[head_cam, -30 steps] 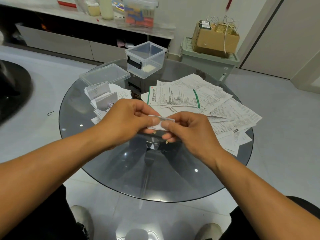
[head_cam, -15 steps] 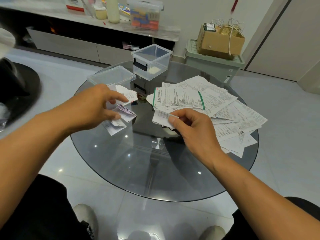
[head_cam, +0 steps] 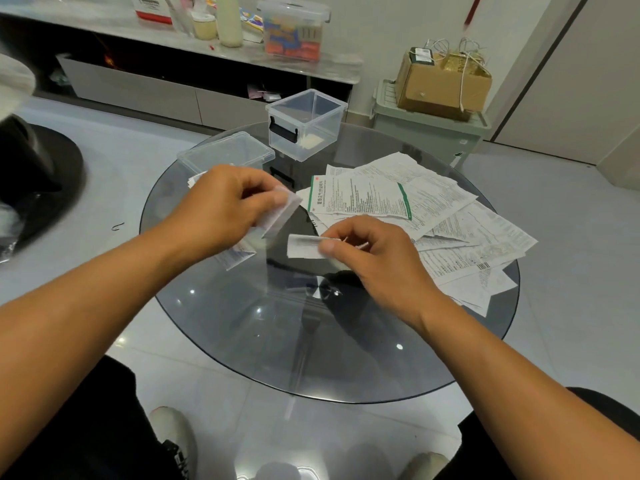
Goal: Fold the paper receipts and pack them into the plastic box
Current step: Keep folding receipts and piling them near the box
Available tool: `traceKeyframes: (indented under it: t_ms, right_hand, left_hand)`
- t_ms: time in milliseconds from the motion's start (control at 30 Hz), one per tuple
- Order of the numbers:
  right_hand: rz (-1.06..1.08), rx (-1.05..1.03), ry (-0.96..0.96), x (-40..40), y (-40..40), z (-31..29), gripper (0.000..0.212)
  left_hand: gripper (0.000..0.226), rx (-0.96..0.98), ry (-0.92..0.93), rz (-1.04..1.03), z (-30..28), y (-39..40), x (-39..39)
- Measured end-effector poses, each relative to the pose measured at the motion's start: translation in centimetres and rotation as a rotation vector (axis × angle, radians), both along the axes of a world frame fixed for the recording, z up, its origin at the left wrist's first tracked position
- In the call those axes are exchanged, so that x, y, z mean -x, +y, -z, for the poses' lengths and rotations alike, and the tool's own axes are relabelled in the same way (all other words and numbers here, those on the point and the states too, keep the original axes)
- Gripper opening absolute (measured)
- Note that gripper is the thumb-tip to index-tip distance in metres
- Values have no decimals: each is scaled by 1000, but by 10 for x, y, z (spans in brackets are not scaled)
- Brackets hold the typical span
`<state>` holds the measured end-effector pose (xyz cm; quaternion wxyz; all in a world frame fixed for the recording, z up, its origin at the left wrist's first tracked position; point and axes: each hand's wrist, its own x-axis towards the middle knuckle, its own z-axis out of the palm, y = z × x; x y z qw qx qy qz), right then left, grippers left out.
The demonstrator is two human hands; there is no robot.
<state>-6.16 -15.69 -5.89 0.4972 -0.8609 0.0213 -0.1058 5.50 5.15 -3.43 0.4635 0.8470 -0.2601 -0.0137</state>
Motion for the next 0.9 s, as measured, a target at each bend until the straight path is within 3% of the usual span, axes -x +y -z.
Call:
traceKeyframes:
  t_ms: [100, 367, 567, 667, 800, 900]
  right_hand:
    - [-54, 236, -60, 0, -2, -1, 2]
    - [-118, 386, -124, 1, 4, 4, 10]
    - [-81, 344, 33, 5, 3, 6, 28]
    - [-156, 502, 27, 5, 8, 6, 39]
    - [-185, 730, 3, -1, 8, 9, 15]
    - [-157, 822, -70, -3, 7, 16, 22]
  left_hand:
    - [12, 122, 204, 65, -4, -3, 6]
    - [13, -269, 89, 295, 2, -17, 24]
    - [16, -278, 166, 356, -4, -10, 23]
    - [24, -310, 154, 388, -6, -8, 25]
    - [22, -316, -24, 191, -19, 9, 10]
    - [11, -455, -19, 21, -31, 35, -5]
